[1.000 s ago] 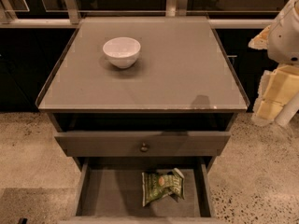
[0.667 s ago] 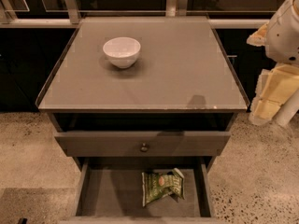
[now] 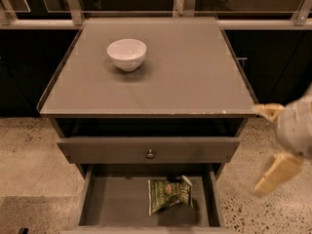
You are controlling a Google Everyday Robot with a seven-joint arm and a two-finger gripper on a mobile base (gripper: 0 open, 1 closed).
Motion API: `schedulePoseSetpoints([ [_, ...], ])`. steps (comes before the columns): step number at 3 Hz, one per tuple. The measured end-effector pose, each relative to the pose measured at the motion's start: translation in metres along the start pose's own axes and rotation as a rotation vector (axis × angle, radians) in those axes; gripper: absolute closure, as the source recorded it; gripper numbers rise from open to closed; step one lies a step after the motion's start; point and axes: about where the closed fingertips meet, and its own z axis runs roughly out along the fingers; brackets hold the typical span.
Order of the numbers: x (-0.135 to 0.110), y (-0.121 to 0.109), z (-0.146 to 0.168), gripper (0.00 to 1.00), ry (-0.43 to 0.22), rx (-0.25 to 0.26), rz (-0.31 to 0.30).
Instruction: Pick green jalapeno chip bag from middle drawer and place on counter
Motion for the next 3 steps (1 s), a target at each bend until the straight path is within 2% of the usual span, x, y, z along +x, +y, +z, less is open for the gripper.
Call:
schedulePoseSetpoints([
  [1,0.045,0.042,0.075,0.00,-0.141,-0.059,0.168],
  [2,0.065,0.060,0.103,0.00,-0.144,-0.073,0.234],
  [3,0.070,0.067,0.105,0.00,-0.133,-0.091,0.219],
])
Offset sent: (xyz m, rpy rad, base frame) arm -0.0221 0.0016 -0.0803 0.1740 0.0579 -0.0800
